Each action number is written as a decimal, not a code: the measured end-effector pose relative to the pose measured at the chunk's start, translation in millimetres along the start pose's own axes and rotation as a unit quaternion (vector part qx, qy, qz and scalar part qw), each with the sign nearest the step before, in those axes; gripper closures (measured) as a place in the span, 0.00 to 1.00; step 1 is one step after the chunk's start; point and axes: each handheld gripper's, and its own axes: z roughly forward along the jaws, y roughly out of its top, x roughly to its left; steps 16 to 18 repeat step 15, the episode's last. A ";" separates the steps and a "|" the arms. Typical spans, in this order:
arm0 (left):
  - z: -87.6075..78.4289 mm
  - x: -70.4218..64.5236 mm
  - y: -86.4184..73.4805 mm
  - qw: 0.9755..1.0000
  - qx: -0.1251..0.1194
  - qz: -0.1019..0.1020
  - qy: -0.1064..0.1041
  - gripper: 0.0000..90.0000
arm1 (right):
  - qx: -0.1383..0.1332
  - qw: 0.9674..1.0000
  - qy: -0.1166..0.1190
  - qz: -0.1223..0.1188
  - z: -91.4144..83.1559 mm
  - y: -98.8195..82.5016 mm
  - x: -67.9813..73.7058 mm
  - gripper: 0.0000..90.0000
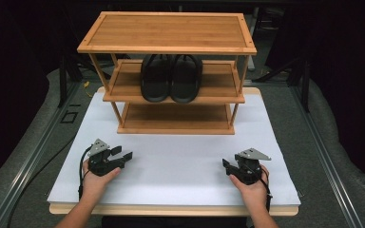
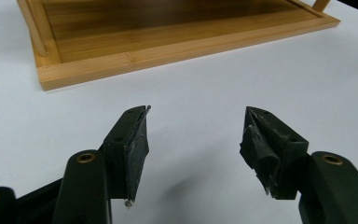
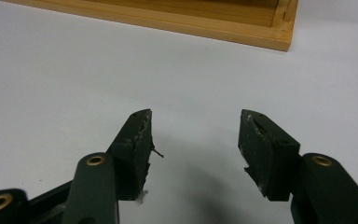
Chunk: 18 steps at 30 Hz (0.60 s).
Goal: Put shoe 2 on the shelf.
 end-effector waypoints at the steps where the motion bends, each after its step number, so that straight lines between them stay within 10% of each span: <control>1: 0.3 -0.6 -0.1 1.000 0.002 0.002 -0.001 0.45 | 0.000 1.000 0.000 0.001 -0.1 -0.1 -0.2 0.50; 18: 0.8 6.8 0.4 1.000 0.006 -0.017 0.016 0.44 | -0.001 1.000 -0.003 0.007 -1.0 -0.8 -3.7 0.49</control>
